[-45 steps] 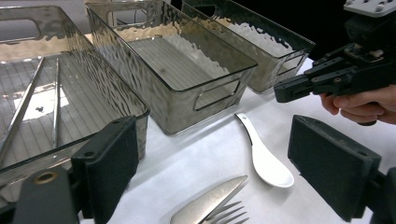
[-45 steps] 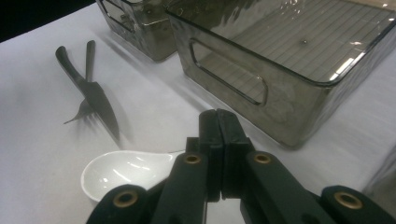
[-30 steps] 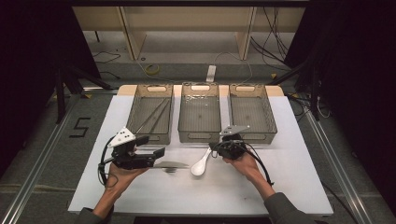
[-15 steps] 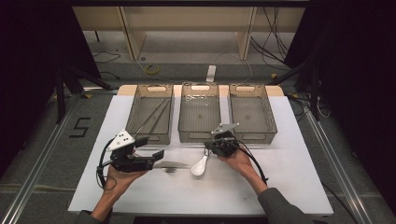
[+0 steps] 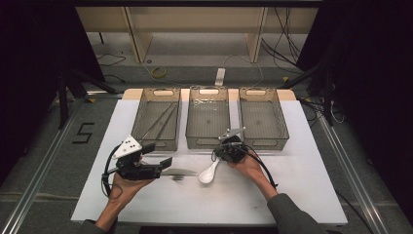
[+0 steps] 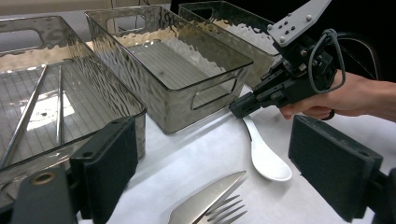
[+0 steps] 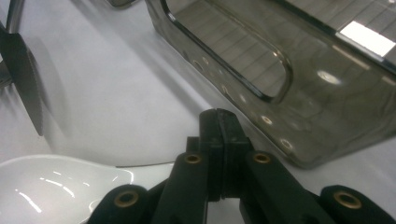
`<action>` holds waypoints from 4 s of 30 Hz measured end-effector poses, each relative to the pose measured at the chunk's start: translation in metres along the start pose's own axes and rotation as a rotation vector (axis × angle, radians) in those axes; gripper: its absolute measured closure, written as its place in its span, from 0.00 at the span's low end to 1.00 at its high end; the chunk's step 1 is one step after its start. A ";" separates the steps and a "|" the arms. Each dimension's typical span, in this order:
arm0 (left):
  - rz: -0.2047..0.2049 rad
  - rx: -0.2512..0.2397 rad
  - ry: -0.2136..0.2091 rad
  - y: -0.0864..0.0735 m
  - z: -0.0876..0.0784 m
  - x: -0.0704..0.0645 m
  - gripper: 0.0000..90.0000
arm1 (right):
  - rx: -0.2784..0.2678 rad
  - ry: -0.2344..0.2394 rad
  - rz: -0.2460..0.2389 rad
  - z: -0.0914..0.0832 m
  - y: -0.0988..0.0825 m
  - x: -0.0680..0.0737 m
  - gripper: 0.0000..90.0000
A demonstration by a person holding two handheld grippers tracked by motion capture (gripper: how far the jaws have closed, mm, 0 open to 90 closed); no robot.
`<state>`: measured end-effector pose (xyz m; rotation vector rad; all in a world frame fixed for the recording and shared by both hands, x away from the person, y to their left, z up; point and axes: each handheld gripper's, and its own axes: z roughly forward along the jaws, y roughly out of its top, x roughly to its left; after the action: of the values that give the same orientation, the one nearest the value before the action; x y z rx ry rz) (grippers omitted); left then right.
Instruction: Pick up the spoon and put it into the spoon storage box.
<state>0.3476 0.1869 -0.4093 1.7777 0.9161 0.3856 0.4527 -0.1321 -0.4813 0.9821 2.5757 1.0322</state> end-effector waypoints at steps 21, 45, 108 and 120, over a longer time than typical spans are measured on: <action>0.014 0.002 0.003 0.000 0.001 -0.001 0.17 | 0.204 0.017 -0.032 -0.033 -0.022 0.011 1.00; 0.024 -0.007 0.000 0.000 0.001 -0.003 0.17 | 0.194 0.137 -0.077 -0.062 -0.027 0.037 0.56; -0.020 -0.034 0.074 0.001 -0.008 0.016 0.18 | 0.114 0.056 -0.125 -0.082 -0.001 0.032 0.86; -0.017 -0.031 0.078 0.001 -0.008 0.016 0.18 | 0.021 0.022 -0.076 -0.089 0.040 0.012 0.86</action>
<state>0.3537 0.2039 -0.4083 1.7356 0.9741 0.4582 0.4276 -0.1508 -0.3882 0.8745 2.6250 1.0043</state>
